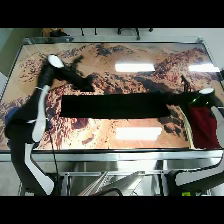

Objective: Fold the shirts.

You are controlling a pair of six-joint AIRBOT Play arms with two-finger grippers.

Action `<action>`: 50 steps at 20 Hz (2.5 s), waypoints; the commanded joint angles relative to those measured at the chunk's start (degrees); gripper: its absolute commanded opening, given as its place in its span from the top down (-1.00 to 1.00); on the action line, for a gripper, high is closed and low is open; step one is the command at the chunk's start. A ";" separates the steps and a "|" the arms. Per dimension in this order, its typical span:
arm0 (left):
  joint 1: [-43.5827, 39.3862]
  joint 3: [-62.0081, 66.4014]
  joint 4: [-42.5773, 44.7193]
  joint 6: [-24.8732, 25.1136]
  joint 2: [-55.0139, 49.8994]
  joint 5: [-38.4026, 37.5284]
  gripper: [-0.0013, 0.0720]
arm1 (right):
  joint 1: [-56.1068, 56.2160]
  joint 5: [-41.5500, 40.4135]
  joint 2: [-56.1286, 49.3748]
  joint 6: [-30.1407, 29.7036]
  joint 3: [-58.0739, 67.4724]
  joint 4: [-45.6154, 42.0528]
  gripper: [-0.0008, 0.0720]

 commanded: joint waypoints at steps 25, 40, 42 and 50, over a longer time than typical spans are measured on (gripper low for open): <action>6.49 4.63 -36.79 9.62 23.63 -9.84 0.92 | 35.89 -9.70 -2.43 15.50 22.58 7.28 0.91; 15.39 4.02 -21.40 12.26 46.73 -16.83 0.92 | 37.62 -16.15 -6.29 10.25 23.34 2.86 -0.67; 15.41 0.68 -21.35 12.33 48.22 -15.56 0.92 | 28.72 -7.69 -4.96 16.68 23.32 -2.84 -0.67; 15.41 -15.78 -21.35 14.73 54.64 -8.13 0.92 | 18.05 -2.25 -8.81 22.36 14.49 -13.20 -0.97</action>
